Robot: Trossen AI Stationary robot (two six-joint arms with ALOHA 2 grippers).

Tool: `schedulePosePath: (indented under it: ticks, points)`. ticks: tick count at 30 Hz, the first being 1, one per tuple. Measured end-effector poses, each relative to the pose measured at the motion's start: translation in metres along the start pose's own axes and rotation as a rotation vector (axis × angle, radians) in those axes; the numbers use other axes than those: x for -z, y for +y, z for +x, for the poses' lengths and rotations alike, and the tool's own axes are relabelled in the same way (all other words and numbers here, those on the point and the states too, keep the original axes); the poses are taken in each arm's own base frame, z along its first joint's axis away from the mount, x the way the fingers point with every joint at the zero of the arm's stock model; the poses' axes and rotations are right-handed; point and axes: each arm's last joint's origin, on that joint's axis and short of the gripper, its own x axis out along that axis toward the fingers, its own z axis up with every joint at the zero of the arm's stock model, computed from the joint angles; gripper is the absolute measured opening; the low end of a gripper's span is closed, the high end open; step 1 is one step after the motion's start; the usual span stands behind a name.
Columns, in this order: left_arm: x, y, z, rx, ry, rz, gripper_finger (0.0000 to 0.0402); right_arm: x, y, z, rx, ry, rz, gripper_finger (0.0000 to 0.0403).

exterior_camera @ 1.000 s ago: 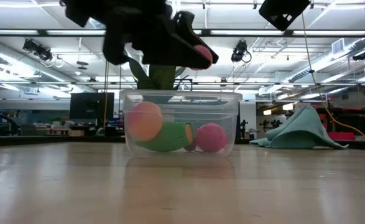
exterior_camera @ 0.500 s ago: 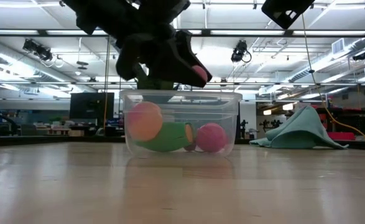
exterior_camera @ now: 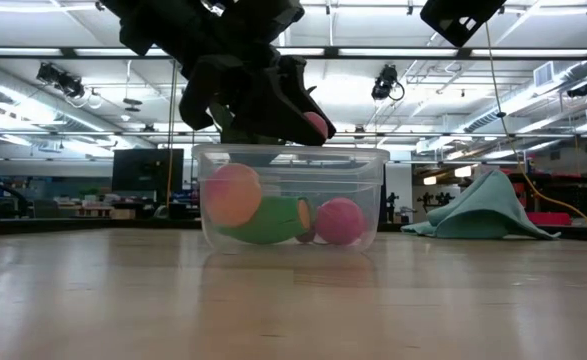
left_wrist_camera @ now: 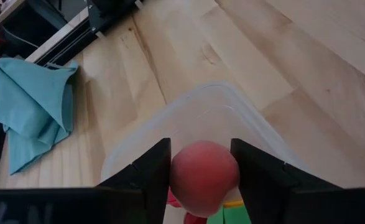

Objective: Pick and placing Produce into tupperware
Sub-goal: Put the pink peach into the transparent container, then return to Home Position

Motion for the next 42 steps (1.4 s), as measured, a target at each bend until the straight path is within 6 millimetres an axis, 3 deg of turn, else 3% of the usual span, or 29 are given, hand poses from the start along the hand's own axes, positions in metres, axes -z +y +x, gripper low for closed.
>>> schedulePosePath:
  ticks: [13,20,24,28,33,38,42]
  points:
    - [-0.003,-0.001,0.000,-0.005,-0.022,0.000,0.0223,0.000,0.000,0.000,0.000,0.000,0.000,0.0128]
    - [-0.025,-0.006,-0.009,-0.052,-0.158,0.054,0.0216,0.000,0.000,0.000,0.000,0.000,0.000,0.0128]
    - [-0.049,0.002,-0.022,-0.125,-0.209,-0.055,0.0216,0.000,0.000,0.000,0.004,-0.002,-0.005,0.0128]
    - [-0.075,0.018,-0.050,-0.131,-0.341,-0.136,0.0205,-0.001,0.000,0.000,0.014,-0.009,-0.006,0.0128]
    - [-0.091,0.042,-0.107,-0.137,-0.485,-0.183,0.0185,0.000,0.003,0.000,0.007,-0.009,-0.014,0.0128]
    - [-0.094,0.064,-0.176,-0.164,-0.582,-0.189,0.0169,0.003,0.009,-0.001,0.001,-0.010,-0.033,0.0128]
    - [-0.082,0.073,-0.228,-0.177,-0.582,-0.199,0.0158,0.005,0.014,-0.002,0.001,-0.013,-0.042,0.0128]
